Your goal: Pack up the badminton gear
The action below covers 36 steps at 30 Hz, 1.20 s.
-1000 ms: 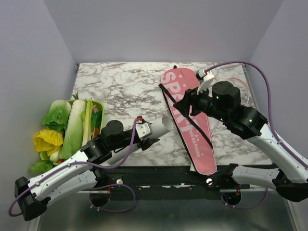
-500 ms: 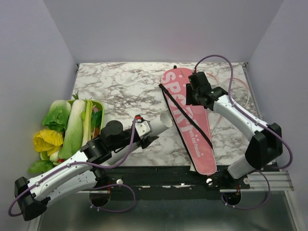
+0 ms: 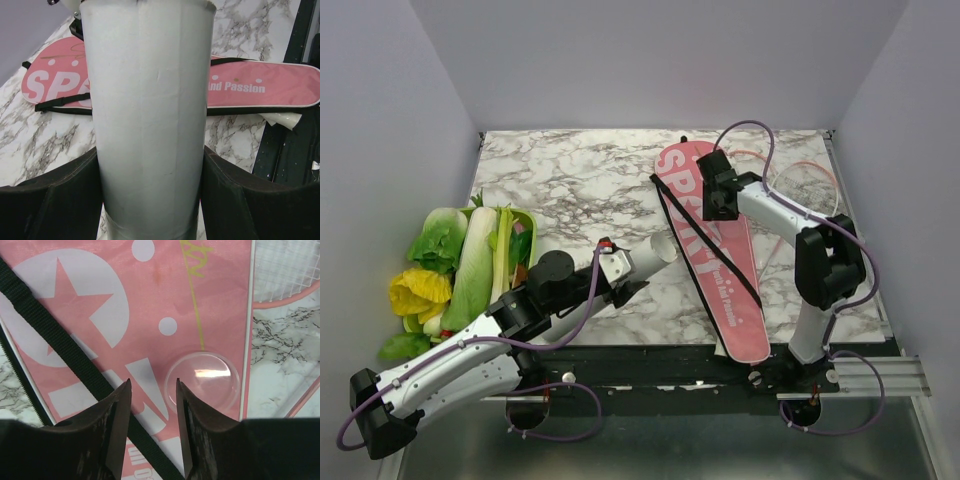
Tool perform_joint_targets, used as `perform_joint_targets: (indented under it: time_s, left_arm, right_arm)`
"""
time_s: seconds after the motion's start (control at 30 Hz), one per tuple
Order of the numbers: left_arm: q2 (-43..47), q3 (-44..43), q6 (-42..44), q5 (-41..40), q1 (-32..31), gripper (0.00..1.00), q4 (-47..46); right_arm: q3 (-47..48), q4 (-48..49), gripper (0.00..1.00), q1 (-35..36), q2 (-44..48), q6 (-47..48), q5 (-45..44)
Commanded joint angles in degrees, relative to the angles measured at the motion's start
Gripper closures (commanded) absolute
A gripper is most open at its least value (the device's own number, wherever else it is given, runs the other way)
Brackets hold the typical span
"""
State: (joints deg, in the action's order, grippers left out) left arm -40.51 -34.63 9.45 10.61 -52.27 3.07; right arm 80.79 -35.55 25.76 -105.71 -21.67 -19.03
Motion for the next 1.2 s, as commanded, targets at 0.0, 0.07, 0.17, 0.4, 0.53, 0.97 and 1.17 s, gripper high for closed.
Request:
perform_joint_targets:
  time_s: [0.0, 0.07, 0.17, 0.4, 0.53, 0.97, 1.17]
  left_arm:
    - [0.7, -0.9, 0.6, -1.2, -0.3, 1.0, -1.3]
    - [0.7, -0.8, 0.6, -1.1, -0.3, 1.0, -1.2]
    - [0.6, -1.0, 0.7, -1.0, -0.4, 1.0, -1.2]
    - [0.6, -1.0, 0.7, -1.1, -0.4, 1.0, -1.1]
    - [0.6, -0.9, 0.7, -1.2, -0.4, 1.0, -1.1]
    - [0.6, -1.0, 0.8, -1.5, -0.6, 1.0, -0.9]
    - [0.3, -1.0, 0.9, -1.2, -0.9, 1.0, -0.8]
  right_arm:
    - [1.7, 0.0, 0.53, -0.4, -3.1, -0.9, -3.0]
    - [1.7, -0.1, 0.54, -0.4, -4.1, -0.9, -3.3]
    - [1.3, -0.3, 0.55, -0.4, -4.9, -1.3, -3.6]
    - [1.0, -0.3, 0.69, -0.4, -5.8, -1.4, -3.8]
    - [0.7, -0.4, 0.81, -0.6, -5.7, -1.6, -3.6]
    - [-0.4, -1.1, 1.0, -0.9, -1.1, -0.7, -2.6]
    - [-3.0, -2.0, 0.99, -0.9, 8.8, 0.2, 4.2]
